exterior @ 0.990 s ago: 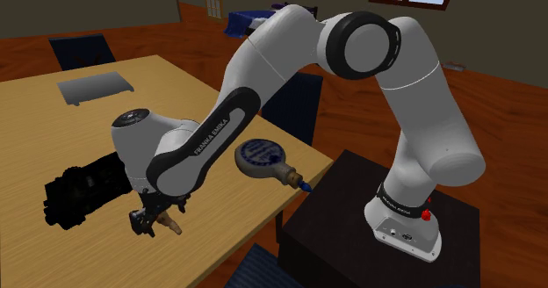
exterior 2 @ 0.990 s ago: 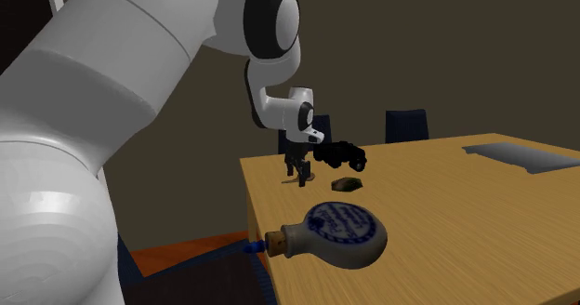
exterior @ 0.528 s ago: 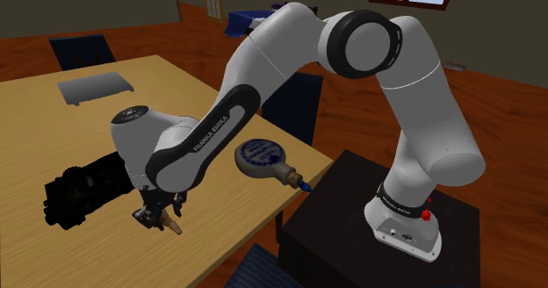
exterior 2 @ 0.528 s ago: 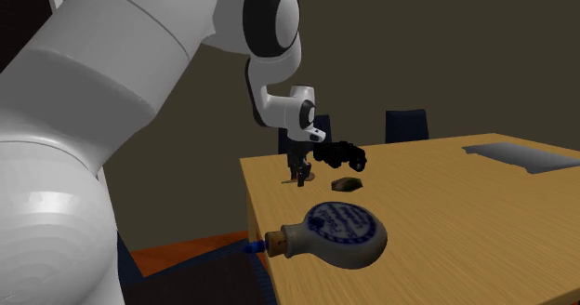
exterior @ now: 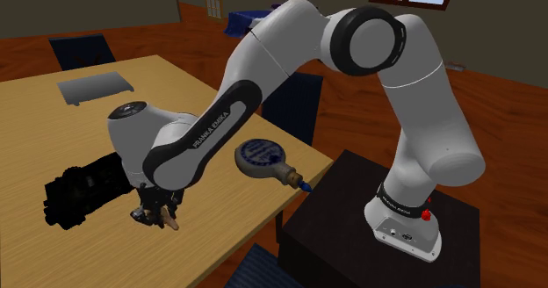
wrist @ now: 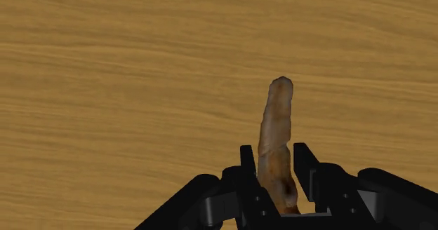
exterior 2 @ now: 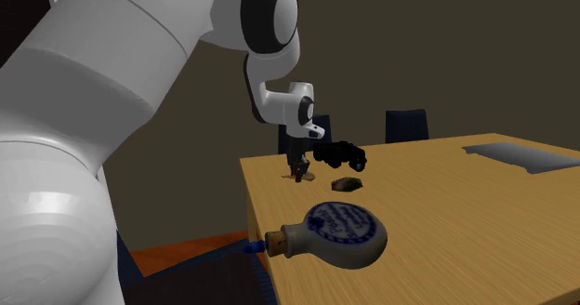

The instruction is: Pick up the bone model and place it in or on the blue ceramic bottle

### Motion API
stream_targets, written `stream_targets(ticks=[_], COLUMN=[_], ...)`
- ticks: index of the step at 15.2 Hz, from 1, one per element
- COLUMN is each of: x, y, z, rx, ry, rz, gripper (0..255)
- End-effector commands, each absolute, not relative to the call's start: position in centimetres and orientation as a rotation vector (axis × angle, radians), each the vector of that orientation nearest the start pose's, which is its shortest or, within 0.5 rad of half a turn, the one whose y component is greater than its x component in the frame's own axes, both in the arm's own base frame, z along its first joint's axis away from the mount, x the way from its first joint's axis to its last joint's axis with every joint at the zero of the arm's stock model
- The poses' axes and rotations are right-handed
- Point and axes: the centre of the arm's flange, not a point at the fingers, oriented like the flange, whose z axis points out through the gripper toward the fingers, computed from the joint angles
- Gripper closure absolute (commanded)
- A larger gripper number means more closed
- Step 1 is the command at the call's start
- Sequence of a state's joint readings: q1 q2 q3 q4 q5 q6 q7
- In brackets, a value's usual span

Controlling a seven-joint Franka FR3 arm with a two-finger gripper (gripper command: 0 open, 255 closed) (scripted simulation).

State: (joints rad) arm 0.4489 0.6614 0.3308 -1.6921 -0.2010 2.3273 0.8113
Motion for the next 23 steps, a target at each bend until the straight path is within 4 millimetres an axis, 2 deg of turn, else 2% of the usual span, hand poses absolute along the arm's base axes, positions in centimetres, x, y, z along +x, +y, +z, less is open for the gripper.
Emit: stream_targets(ticks=[1, 23], x=[50.0, 50.0], y=[45.7, 45.7], z=[23.9, 35.6], rx=[-3.09, -3.09], ry=[-0.062, -0.062], rz=[0.042, 0.042], gripper=[255, 255])
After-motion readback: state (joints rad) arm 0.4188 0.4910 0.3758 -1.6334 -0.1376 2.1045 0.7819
